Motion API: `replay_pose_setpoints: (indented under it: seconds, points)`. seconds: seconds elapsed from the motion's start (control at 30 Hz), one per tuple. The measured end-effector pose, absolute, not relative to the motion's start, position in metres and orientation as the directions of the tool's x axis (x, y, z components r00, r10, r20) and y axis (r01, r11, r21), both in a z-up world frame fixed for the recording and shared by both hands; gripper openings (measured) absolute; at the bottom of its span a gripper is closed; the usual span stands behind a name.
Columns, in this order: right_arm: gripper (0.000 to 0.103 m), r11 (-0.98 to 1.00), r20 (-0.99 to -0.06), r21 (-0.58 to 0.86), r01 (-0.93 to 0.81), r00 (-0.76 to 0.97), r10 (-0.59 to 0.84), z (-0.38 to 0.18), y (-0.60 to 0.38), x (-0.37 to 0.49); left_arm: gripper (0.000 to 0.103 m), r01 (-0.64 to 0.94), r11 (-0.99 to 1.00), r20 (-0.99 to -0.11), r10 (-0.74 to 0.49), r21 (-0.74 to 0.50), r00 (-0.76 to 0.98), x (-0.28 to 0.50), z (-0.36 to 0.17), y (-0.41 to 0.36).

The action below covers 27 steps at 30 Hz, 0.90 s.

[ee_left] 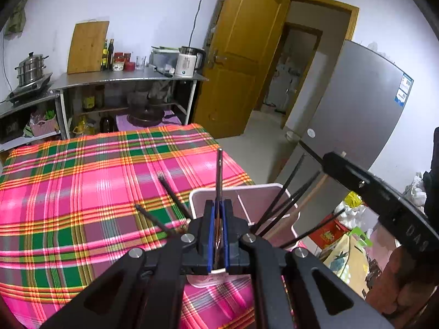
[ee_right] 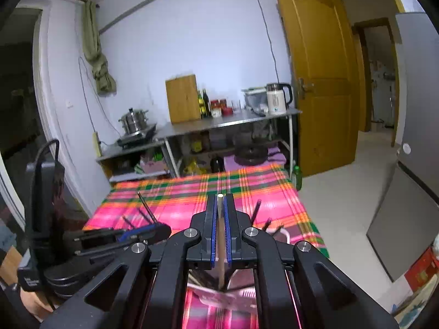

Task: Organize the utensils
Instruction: 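Lower both held chopsticks into the pink basket, then open both tools to release the chopsticks into the basket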

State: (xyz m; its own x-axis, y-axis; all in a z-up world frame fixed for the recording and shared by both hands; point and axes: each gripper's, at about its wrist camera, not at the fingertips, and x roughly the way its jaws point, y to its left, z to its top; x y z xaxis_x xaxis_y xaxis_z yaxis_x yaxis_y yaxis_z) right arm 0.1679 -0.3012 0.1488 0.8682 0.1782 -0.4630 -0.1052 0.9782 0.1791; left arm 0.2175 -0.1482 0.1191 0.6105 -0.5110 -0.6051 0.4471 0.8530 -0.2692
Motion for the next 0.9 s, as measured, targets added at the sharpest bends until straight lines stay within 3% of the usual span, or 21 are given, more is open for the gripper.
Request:
replay_pose_setpoints:
  seconds: [0.37,0.43,0.53,0.9]
  points:
    - [0.005,0.972,-0.554,0.213,-0.104,0.806,0.208,0.114,-0.306,0.170,0.007,0.444,0.857,-0.649,-0.497,-0.262,0.576,0.208,0.097,-0.147]
    - [0.005,0.970,-0.564,0.219,-0.101,0.798,0.211,0.112,-0.308,0.170,0.013,0.446,0.856,-0.643,-0.499,-0.262,0.581,0.205,0.099,-0.144]
    - [0.008,0.971,-0.551,0.215,-0.103,0.808,0.207,0.117,-0.308,0.164,0.022,0.444,0.856,-0.626,-0.504,-0.266,0.595,0.199,0.105,-0.138]
    - [0.011,0.975,-0.508,0.194,-0.112,0.838,0.198,0.132,-0.302,0.134,0.023,0.443,0.862,-0.571,-0.498,-0.245,0.653,0.167,0.126,-0.116]
